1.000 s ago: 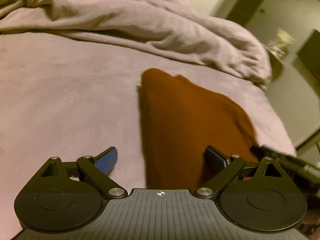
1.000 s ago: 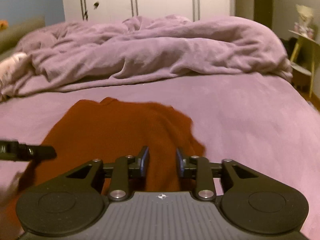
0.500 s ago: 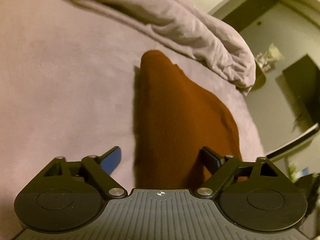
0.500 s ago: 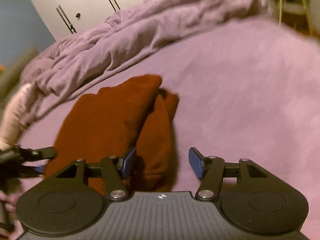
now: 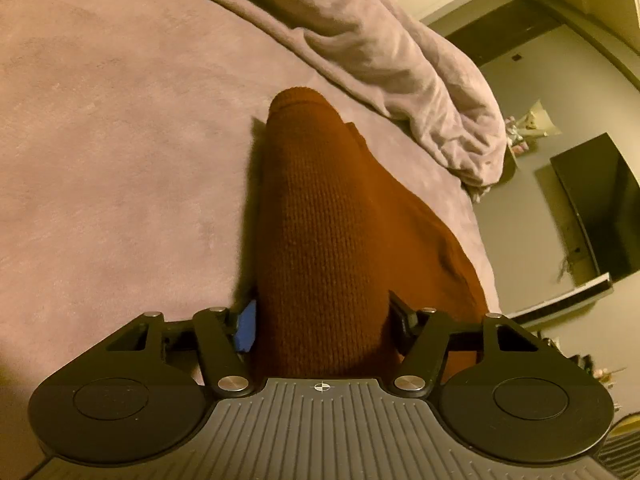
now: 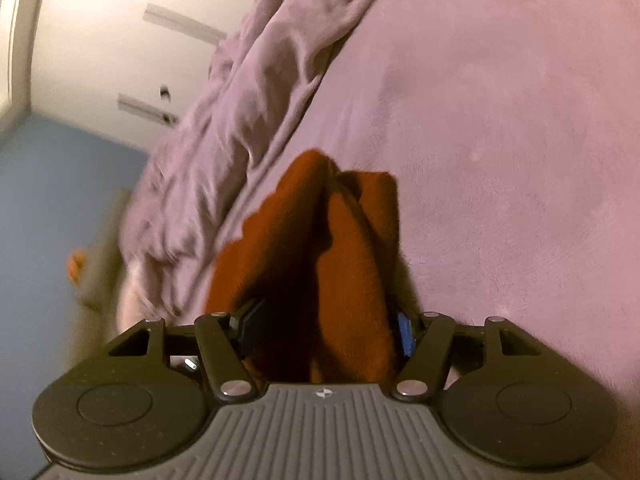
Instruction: Fold small clothes
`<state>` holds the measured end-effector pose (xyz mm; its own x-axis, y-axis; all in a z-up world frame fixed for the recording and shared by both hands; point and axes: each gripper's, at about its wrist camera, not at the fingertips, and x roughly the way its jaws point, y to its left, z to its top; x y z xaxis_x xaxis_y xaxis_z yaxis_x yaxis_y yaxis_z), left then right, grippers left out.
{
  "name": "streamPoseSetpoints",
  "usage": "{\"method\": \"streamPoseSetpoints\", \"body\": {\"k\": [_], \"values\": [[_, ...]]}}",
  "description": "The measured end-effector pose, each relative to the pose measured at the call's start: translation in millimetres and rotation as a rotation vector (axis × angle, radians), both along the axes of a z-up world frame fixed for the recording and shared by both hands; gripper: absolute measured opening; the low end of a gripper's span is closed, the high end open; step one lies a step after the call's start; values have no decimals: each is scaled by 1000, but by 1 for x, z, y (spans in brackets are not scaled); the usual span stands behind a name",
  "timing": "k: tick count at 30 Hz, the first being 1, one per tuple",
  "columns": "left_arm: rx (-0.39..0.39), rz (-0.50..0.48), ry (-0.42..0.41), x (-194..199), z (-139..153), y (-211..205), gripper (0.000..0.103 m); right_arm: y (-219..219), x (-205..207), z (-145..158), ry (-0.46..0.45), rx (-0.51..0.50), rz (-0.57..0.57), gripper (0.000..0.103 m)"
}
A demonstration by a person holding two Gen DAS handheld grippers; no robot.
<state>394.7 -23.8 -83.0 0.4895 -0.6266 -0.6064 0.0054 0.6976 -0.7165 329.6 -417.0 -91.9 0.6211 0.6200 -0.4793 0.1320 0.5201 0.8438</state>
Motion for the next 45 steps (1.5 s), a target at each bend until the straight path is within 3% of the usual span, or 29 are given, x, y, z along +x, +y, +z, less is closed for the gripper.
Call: {"method": "streamPoseSetpoints", "body": {"k": [3, 7, 9, 12, 14, 16, 22, 30, 35, 39, 41, 44, 45], "values": [[12, 4, 4, 0, 2, -2, 68, -9, -6, -6, 6, 78, -35, 65], [33, 4, 0, 1, 3, -6, 69, -6, -9, 2, -43, 102, -4, 88], [44, 4, 0, 1, 5, -7, 69, 2, -4, 6, -47, 52, 22, 89], [73, -2, -2, 2, 7, -10, 69, 16, 3, 8, -43, -54, 71, 83], [89, -7, 1, 3, 7, -12, 67, 25, 6, 10, -32, -126, 95, 58], [101, -9, 2, 4, 8, -13, 66, 28, 8, 8, -9, -170, 102, 43], [140, -12, -27, -1, 14, -17, 56, 32, 6, 9, -23, -208, 92, 36], [121, -16, -61, -21, 40, -3, 52, 51, -1, 34, -61, -233, 106, 32], [190, -6, -53, -60, 62, 36, 52, 94, -21, 50, -96, -218, 205, 32], [284, 13, 3, -95, 58, 74, 55, 129, -47, 49, -111, -205, 288, 33], [312, 21, 31, -107, 56, 86, 56, 143, -56, 46, -87, -266, 313, 41], [379, 35, -52, -117, 80, 95, 57, 152, -58, 56, -30, -444, 287, 54], [418, 55, -86, -117, 90, 95, 59, 152, -58, 63, -27, -486, 264, 55]]}}
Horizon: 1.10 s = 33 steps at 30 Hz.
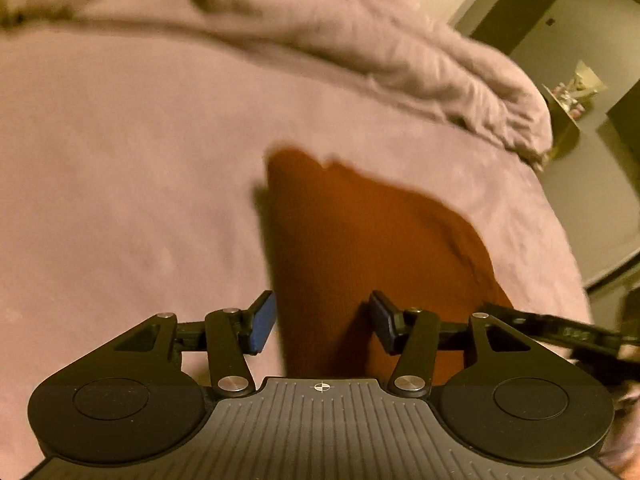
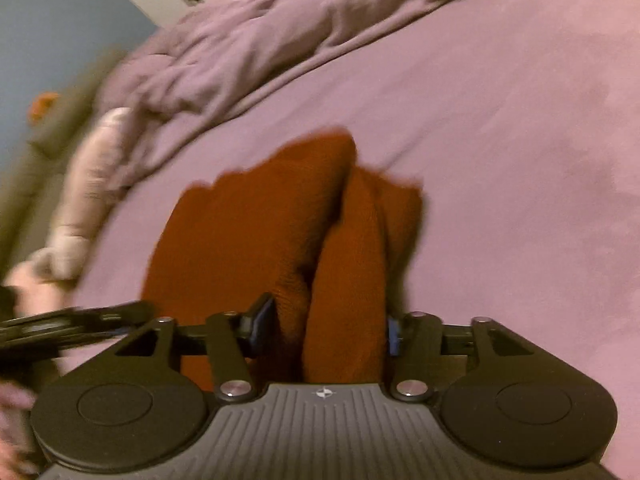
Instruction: Fold small clothes
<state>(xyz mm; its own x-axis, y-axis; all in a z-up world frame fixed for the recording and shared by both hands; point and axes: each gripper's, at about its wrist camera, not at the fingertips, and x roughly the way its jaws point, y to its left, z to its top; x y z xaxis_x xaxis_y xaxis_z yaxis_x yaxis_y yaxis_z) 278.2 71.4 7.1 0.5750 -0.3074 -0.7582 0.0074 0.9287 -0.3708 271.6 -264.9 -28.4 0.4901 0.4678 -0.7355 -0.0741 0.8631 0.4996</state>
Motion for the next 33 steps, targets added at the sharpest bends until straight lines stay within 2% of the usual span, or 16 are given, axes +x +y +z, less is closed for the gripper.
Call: {"method": "streamPoseSetpoints", "body": {"k": [2, 5, 7, 8, 9, 10, 13, 14, 16, 17, 18, 22, 24, 27, 30, 33], "values": [[70, 22, -81, 5, 15, -4, 70, 5, -2, 24, -78, -90, -34, 55], [90, 63, -116, 19, 18, -17, 71, 31, 0, 56, -224, -275, -51, 53], [76, 81, -108, 32, 8, -30, 72, 55, 8, 62, -267, -270, 34, 34], [93, 94, -106, 37, 1, -36, 72, 69, 14, 58, -262, -258, 97, 23], [121, 106, -100, 43, -6, -43, 72, 80, 20, 50, -256, -268, 137, 17], [150, 109, -88, 50, -15, -52, 72, 93, 29, 39, -246, -326, 161, 10], [231, 101, -84, 62, -37, -71, 73, 107, 47, 8, -267, -484, 164, 5], [260, 87, -83, 67, -44, -78, 77, 107, 55, 0, -269, -518, 146, 5], [298, 84, -74, 77, -56, -85, 83, 94, 67, -14, -257, -534, 106, 5], [314, 90, -67, 80, -62, -88, 88, 87, 73, -20, -248, -511, 101, 5], [320, 98, -66, 82, -65, -89, 90, 79, 76, -24, -248, -488, 94, 5], [272, 104, -36, 74, -51, -75, 90, 77, 69, -17, -254, -488, 90, 5], [234, 107, -57, 51, -38, -65, 89, 76, 42, 0, -271, -472, 94, 5], [170, 85, -63, -1, -25, -49, 89, 62, -22, 20, -348, -423, 145, 5], [143, 73, -57, -37, -29, -49, 90, 54, -70, 16, -362, -441, 175, 8], [135, 108, -45, -50, -37, -54, 92, 52, -82, 8, -356, -495, 158, 10]]}}
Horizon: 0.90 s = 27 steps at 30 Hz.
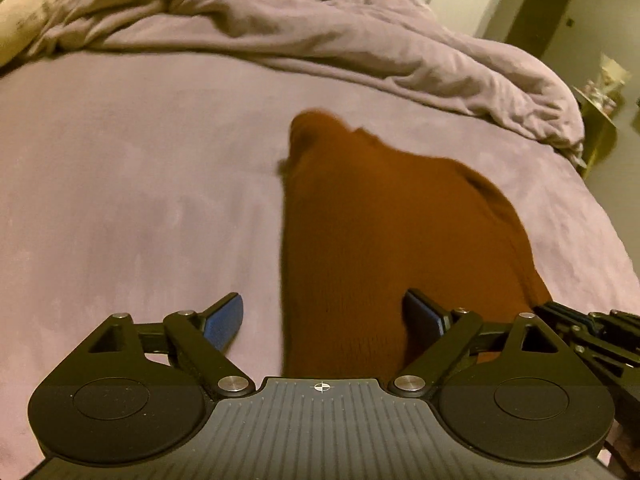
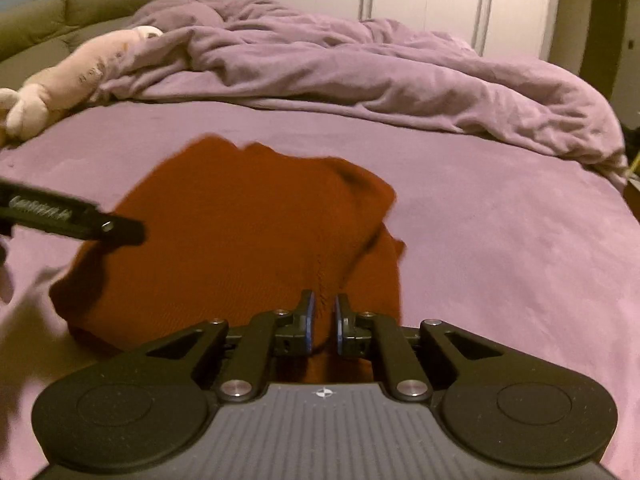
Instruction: Fold small clothes
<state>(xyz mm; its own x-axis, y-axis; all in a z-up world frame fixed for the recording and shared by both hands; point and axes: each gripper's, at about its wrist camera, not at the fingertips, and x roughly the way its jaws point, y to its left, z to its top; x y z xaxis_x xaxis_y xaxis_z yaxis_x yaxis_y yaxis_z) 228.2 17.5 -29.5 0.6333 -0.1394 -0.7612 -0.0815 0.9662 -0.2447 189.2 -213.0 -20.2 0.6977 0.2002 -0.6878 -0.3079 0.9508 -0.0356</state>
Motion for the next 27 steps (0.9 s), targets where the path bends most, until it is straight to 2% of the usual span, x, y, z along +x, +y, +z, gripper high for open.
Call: {"method": "streamPoseSetpoints", "body": {"k": [1, 2, 3, 4, 5, 6, 8, 11, 13, 16, 20, 24, 27], "values": [[9, 1, -3, 1, -1, -3, 94, 0, 3, -2, 9, 2, -12, 10], [44, -10, -11, 6, -2, -7, 99, 0, 7, -3, 15, -1, -22, 10], [77, -18, -5, 10, -5, -10, 100, 1, 11, -5, 20, -5, -29, 10], [66, -5, 9, 11, -4, -9, 100, 1, 16, -5, 25, -10, -35, 13], [46, 16, 21, 8, 0, -7, 100, -1, 16, -4, 32, -8, -46, 23], [34, 23, 31, 4, 8, -5, 99, -4, 18, -1, 47, 3, -75, 25], [42, 21, 15, -12, 23, -5, 98, -14, 8, 12, 57, 60, -110, 25], [88, 21, 12, -33, 27, -7, 98, -16, -22, 23, 42, 71, -86, 25], [112, 18, 54, -34, 14, -11, 99, -13, -31, 19, 55, 47, -75, 25], [70, 34, 102, -26, 2, -12, 100, -15, -23, 4, 87, 33, -107, 26], [112, 38, 128, -21, 1, -18, 101, -14, -11, -3, 92, 5, -115, 31], [156, 41, 144, -21, 0, -24, 102, -11, -7, -6, 91, -81, -107, 32], [215, 35, 146, -29, 7, -30, 102, -16, -6, -4, 112, -95, -134, 41]]}}
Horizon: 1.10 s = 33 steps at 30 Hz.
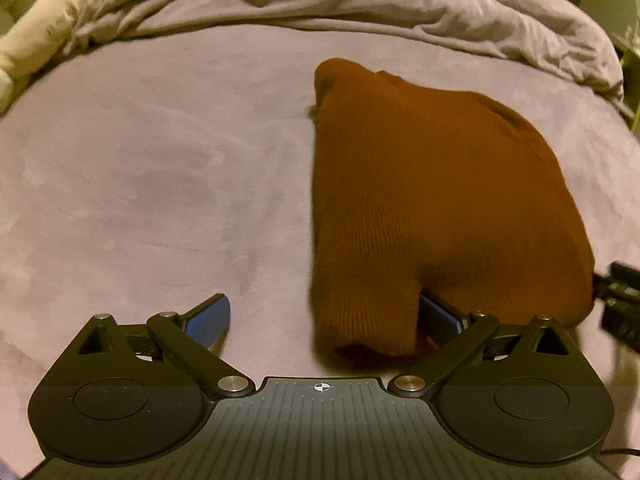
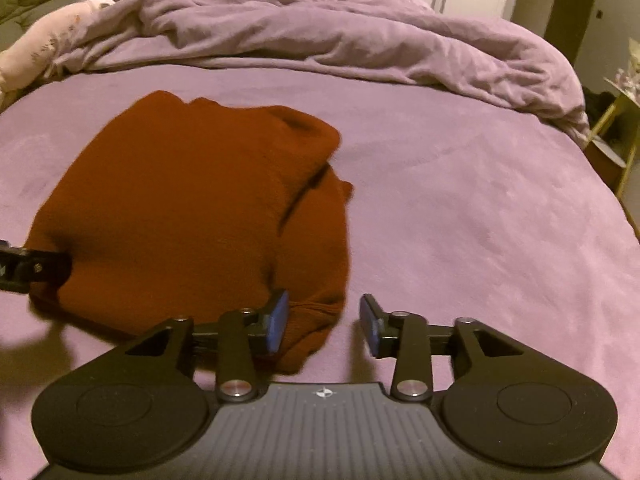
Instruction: Fold small clothes
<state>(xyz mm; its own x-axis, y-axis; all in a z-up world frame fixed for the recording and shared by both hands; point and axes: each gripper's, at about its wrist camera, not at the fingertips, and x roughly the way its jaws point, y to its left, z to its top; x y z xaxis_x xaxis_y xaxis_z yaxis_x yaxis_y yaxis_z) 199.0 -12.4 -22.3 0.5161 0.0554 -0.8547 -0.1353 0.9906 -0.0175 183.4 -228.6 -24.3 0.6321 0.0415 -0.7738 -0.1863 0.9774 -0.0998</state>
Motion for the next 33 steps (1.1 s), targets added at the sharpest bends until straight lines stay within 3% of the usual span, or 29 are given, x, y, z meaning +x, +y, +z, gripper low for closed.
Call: {"method": "streamPoseSetpoints", "body": {"k": [4, 6, 8, 12, 16, 22, 26, 29, 33], "values": [[67, 13, -8, -23, 17, -5, 102, -1, -20, 6, 63, -131, -70, 41], [71, 12, -15, -38, 27, -6, 102, -9, -44, 5, 105, -84, -78, 47], [75, 7, -27, -55, 35, -8, 102, -15, -71, 7, 129, -24, -92, 75], [117, -20, -41, -79, 44, -16, 103, -16, -119, 15, 165, 86, -85, 89], [115, -43, -25, -85, 51, -20, 103, -9, -134, 32, 205, 172, -57, 99], [127, -75, -26, -86, 66, -23, 103, 18, -130, 71, 154, 108, 6, 99], [110, -67, -39, -85, 74, -19, 103, 33, -114, 78, 188, 44, -4, 99], [64, -51, -36, -82, 76, -11, 103, 34, -111, 82, 175, 62, -12, 99], [57, -43, -15, -78, 72, -10, 103, 35, -103, 82, 189, 58, -40, 99]]}}
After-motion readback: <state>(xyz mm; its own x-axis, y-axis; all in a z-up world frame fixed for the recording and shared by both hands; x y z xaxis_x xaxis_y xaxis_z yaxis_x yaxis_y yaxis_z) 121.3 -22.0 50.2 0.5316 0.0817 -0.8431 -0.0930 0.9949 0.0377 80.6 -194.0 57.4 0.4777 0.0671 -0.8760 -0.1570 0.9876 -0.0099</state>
